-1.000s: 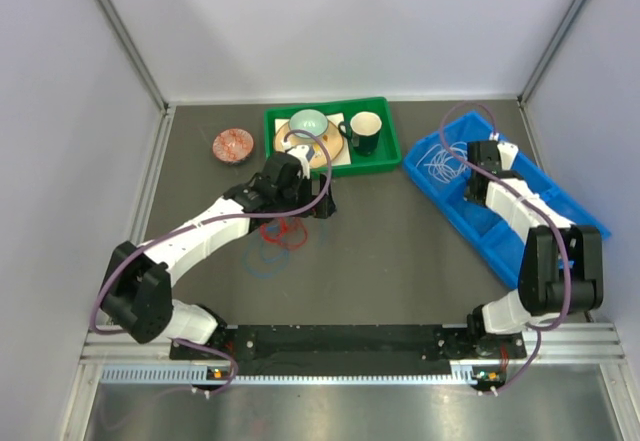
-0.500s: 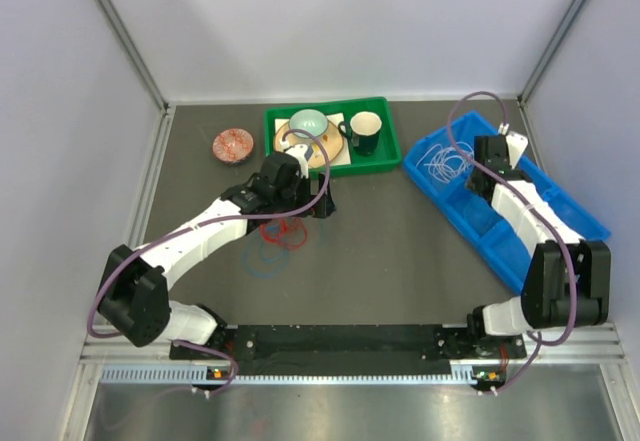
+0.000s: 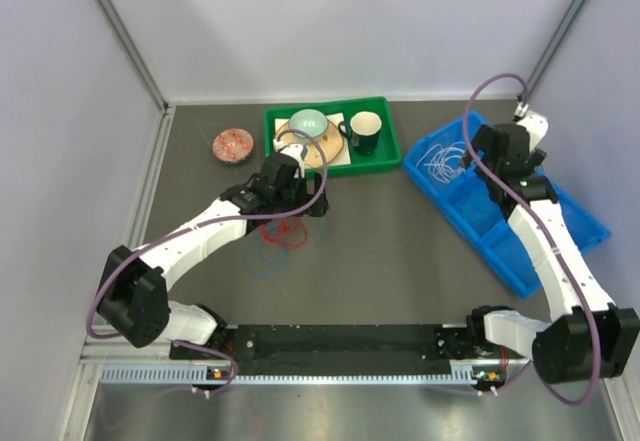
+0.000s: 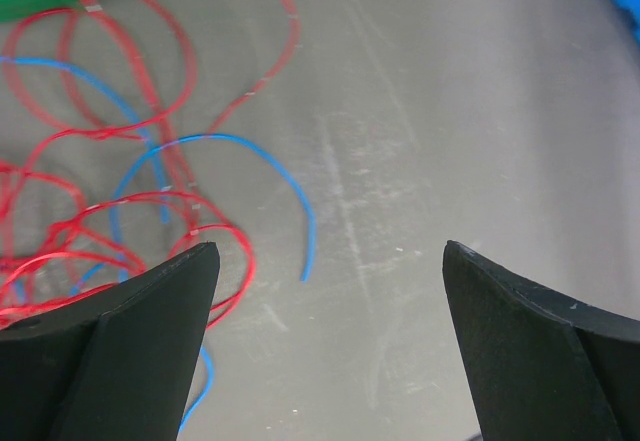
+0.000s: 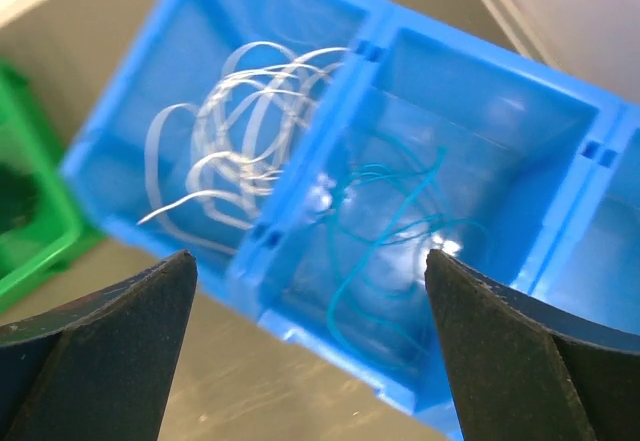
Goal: Untangle the cables
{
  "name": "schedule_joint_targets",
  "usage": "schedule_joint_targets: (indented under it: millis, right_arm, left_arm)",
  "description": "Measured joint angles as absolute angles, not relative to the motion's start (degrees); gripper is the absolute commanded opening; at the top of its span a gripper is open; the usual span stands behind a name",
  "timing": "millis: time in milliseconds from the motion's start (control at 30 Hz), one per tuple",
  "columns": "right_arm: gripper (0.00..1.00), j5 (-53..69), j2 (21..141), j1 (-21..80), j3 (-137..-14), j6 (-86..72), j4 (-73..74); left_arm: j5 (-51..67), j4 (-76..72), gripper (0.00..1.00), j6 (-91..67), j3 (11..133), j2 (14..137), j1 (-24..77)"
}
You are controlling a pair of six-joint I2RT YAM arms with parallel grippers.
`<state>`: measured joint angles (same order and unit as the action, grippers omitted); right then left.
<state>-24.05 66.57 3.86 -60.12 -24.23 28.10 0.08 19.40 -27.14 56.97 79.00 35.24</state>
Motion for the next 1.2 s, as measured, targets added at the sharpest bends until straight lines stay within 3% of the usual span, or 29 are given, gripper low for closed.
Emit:
schedule_joint_targets:
  millis: [233,500,600,667,700,900,1200]
  right_arm:
    - [0.96,-22.1,64.9,17.5,-60.1,-26.0,29.1]
    - [0.96,-19.4,66.3,18.8,-56.9,-28.6,28.8]
    - [0.96,-18.5,66.4,18.8,-56.1,-29.2,28.8]
    - [0.96,-18.1,66.4,18.8,-55.9,-29.5,28.7]
    - [0.96,-18.0,66.4,18.8,-55.9,-29.7,28.7]
    - [0.95,-17.2,64.3,18.8,-54.7,-30.1,28.4]
    - [0.95,-7.7,65.7,19.8,-49.7,-34.9,21.5]
  left_arm:
    - [-11.4,24.2,0.96,-29.7,57.0,79.0,34.1]
    - [-21.9,25.7,0.82,-33.0,55.6,80.8,33.8]
    - [-22.0,24.8,0.62,-34.2,55.0,85.1,33.8]
    - [-21.8,24.1,0.07,-34.7,54.7,88.4,33.8]
    - [-21.6,24.0,0.00,-35.3,54.7,89.3,33.8]
    - [-20.0,25.2,0.00,-34.6,54.7,87.4,33.9]
    - [-9.1,25.2,0.00,-33.0,58.8,61.2,33.8]
